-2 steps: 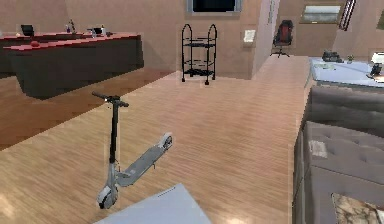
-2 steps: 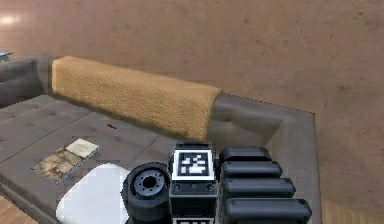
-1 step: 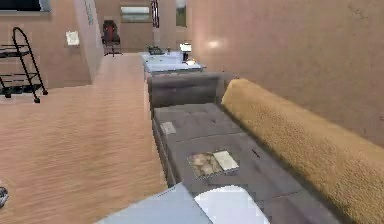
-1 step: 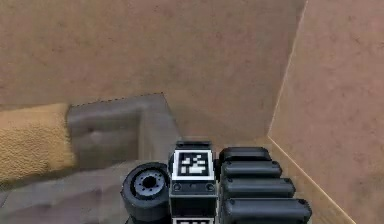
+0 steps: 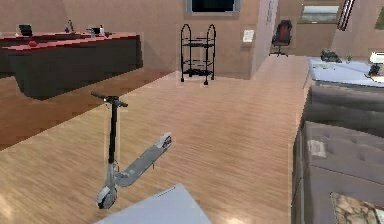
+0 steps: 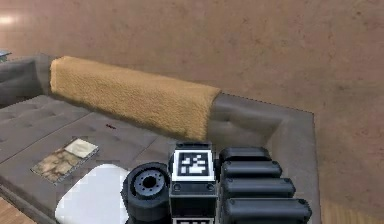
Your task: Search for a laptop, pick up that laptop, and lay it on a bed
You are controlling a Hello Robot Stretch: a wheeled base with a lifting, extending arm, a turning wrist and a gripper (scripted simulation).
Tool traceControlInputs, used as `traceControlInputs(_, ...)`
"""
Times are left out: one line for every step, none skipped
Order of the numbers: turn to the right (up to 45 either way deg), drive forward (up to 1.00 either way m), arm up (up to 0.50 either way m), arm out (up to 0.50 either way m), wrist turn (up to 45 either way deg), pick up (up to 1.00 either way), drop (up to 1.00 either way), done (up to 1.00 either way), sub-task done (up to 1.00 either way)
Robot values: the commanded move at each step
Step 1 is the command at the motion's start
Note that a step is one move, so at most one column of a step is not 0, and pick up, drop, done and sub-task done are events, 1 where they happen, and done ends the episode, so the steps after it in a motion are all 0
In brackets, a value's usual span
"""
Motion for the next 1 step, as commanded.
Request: traceControlInputs(45.0,0.0,0.0,0.0,0.0,0.0,0.0,0.0,0.0)
